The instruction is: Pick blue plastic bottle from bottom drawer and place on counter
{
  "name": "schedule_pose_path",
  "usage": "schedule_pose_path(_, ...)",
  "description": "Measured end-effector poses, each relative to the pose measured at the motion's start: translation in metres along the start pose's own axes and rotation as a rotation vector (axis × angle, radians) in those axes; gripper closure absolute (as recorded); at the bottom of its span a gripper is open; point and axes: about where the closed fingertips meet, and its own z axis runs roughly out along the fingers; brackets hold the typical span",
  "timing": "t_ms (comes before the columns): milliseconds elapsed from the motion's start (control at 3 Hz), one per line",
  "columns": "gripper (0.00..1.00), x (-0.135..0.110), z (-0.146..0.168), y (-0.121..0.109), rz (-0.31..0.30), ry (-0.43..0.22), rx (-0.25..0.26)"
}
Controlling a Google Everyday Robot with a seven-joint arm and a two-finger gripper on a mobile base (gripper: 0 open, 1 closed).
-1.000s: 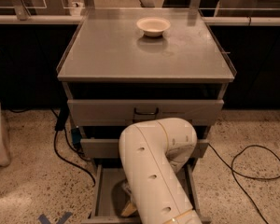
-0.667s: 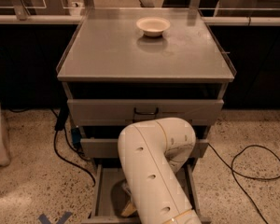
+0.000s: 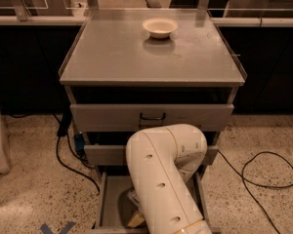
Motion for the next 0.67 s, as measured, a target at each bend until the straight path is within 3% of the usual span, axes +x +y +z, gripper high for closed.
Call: schedule_pose_path(667, 0.00, -0.0090, -0.0009, 0.0039, -0.022, -0.010, -0.018)
